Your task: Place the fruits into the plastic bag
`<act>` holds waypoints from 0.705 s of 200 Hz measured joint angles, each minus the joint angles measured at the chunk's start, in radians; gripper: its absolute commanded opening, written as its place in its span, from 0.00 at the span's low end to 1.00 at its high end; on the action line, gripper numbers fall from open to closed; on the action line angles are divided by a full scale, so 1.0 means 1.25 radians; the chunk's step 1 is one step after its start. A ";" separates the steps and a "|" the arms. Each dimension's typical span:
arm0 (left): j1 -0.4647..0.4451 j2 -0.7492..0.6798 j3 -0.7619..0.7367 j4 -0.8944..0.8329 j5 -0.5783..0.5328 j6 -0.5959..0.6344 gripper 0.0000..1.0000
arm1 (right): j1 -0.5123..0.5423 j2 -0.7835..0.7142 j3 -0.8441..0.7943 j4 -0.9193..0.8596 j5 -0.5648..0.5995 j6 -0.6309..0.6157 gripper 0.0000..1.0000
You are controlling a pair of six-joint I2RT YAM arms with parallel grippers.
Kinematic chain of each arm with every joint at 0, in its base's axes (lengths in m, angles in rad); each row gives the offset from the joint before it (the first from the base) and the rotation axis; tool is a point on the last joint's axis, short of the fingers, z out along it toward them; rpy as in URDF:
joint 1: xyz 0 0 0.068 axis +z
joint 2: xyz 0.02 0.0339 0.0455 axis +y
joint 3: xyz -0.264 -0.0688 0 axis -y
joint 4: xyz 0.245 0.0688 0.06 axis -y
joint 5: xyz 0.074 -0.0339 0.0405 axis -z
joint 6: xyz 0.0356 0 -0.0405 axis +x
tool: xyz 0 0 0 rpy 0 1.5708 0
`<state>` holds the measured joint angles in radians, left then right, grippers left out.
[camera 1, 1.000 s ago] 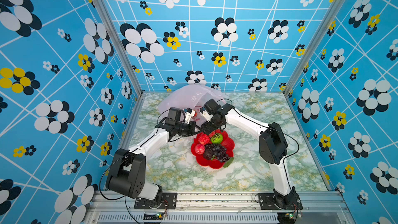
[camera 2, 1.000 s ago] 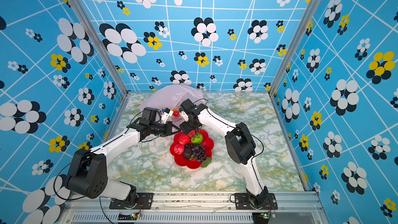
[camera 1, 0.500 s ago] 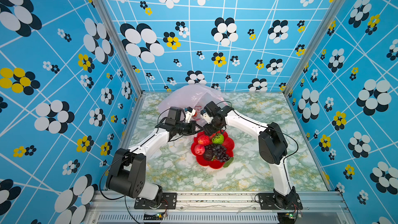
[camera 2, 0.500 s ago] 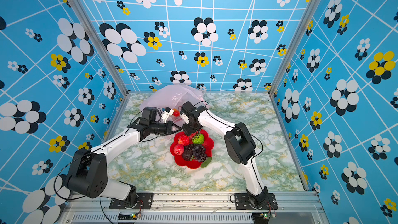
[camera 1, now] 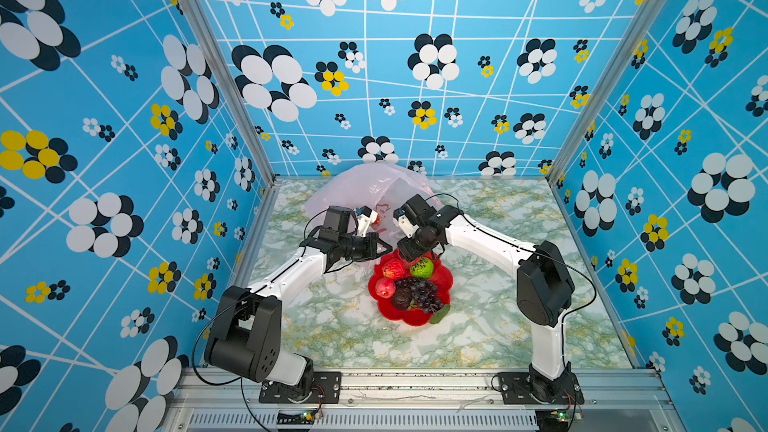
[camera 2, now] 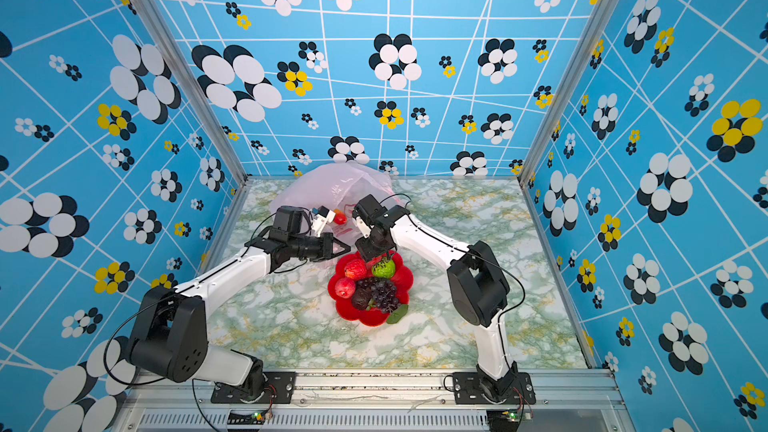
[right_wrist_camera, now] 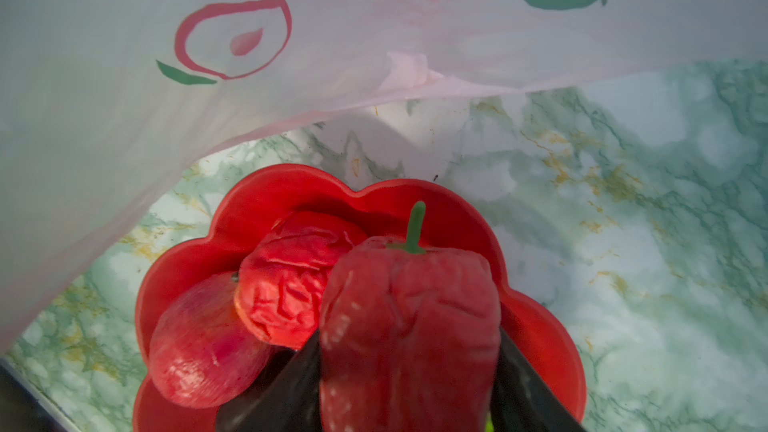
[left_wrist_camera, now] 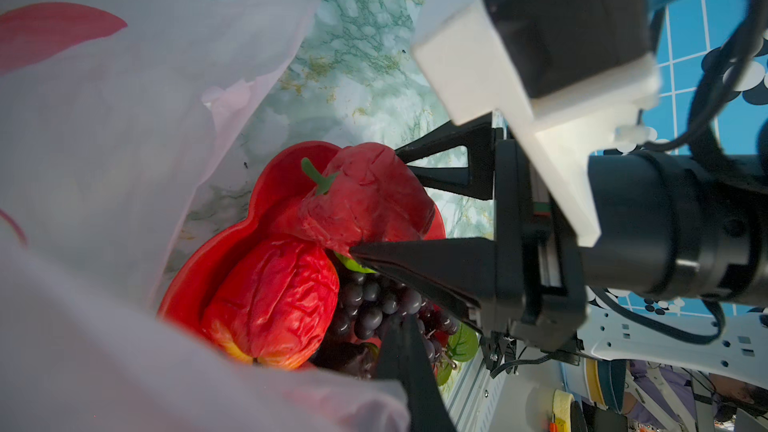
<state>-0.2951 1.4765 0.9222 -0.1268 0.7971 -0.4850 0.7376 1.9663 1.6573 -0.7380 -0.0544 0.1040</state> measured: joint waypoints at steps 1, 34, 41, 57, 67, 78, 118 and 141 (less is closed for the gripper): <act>0.000 0.000 0.000 0.000 0.000 0.000 0.00 | 0.000 -0.001 -0.001 0.000 0.000 0.001 0.59; 0.000 0.000 0.000 0.000 0.000 0.000 0.00 | -0.001 -0.063 -0.055 0.034 -0.007 0.031 0.59; 0.000 0.000 0.000 0.000 0.000 0.000 0.00 | -0.002 -0.079 -0.071 0.039 -0.011 0.039 0.59; 0.000 0.000 0.000 0.000 0.000 0.000 0.00 | -0.008 -0.116 -0.110 0.057 -0.028 0.065 0.59; 0.000 0.000 0.000 0.000 0.000 0.000 0.00 | -0.015 -0.136 -0.133 0.072 -0.040 0.081 0.58; 0.000 0.000 0.000 0.000 0.000 0.000 0.00 | -0.025 -0.162 -0.159 0.092 -0.055 0.102 0.58; 0.000 0.000 0.000 0.000 0.000 0.000 0.00 | -0.065 -0.263 -0.238 0.165 -0.110 0.180 0.58; 0.000 0.000 0.000 0.000 0.000 0.000 0.00 | -0.086 -0.312 -0.256 0.203 -0.136 0.218 0.58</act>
<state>-0.2951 1.4765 0.9222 -0.1268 0.7971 -0.4850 0.6296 1.5761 1.3376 -0.4839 -0.2249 0.3767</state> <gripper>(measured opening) 0.044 0.582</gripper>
